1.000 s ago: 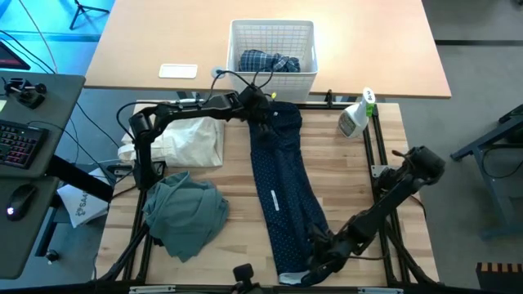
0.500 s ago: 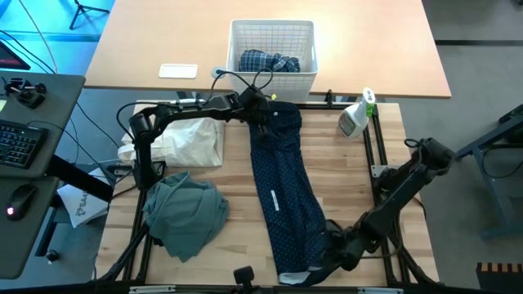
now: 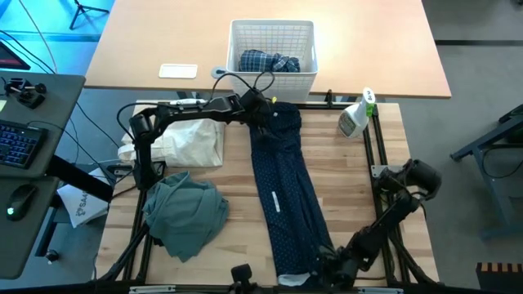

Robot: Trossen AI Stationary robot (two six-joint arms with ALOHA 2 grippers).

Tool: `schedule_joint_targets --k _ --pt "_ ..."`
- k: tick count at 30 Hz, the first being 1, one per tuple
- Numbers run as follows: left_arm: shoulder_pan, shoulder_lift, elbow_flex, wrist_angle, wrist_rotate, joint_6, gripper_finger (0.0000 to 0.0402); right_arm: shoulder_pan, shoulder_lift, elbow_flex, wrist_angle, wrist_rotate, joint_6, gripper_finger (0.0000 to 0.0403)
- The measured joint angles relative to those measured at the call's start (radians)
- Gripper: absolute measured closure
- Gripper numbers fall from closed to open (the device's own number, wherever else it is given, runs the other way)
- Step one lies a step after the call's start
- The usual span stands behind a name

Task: Fold Laundry from Bin
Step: Fold the dark blue polo

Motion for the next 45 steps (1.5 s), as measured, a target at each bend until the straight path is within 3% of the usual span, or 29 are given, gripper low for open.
schedule_joint_targets --k 5,11,14,19,24,26,29,30,37,41,45 --pt "0.032 0.000 0.000 0.015 -0.025 0.010 0.0401 0.029 0.006 0.000 0.032 0.024 0.052 0.0377" --pt "0.061 0.000 0.000 0.043 -0.023 0.026 0.0401 0.035 -0.069 -0.003 0.010 0.051 0.054 0.0383" --pt "0.075 0.000 0.001 0.004 0.047 0.037 0.0393 0.035 -0.107 -0.003 -0.014 0.062 0.054 0.0384" --pt "0.104 0.011 0.001 -0.154 0.086 0.049 0.0331 0.035 -0.148 -0.002 -0.056 0.072 0.055 0.0384" --pt "0.128 0.001 0.080 -0.283 0.109 -0.040 0.0263 0.026 -0.185 -0.002 -0.112 0.102 0.060 0.0384" --pt "0.133 0.000 0.114 -0.270 0.199 -0.094 0.0251 0.013 -0.197 -0.002 -0.142 0.149 0.051 0.0384" --pt "0.118 0.009 0.122 -0.152 0.419 -0.150 0.0252 -0.008 -0.203 -0.002 -0.211 0.225 0.050 0.0384" --pt "0.103 0.017 0.120 -0.111 0.436 -0.156 0.0255 -0.016 -0.203 -0.002 -0.230 0.241 0.050 0.0384" --pt "0.001 0.126 0.121 0.070 0.272 -0.116 0.0273 -0.060 -0.203 -0.002 -0.262 0.254 0.027 0.0385" --pt "-0.029 0.184 0.129 0.064 0.062 -0.129 0.0268 -0.059 -0.203 -0.002 -0.219 0.231 0.041 0.0385" --pt "-0.031 0.201 0.130 0.108 0.113 -0.084 0.0269 -0.046 -0.203 -0.002 -0.191 0.230 0.082 0.0385"
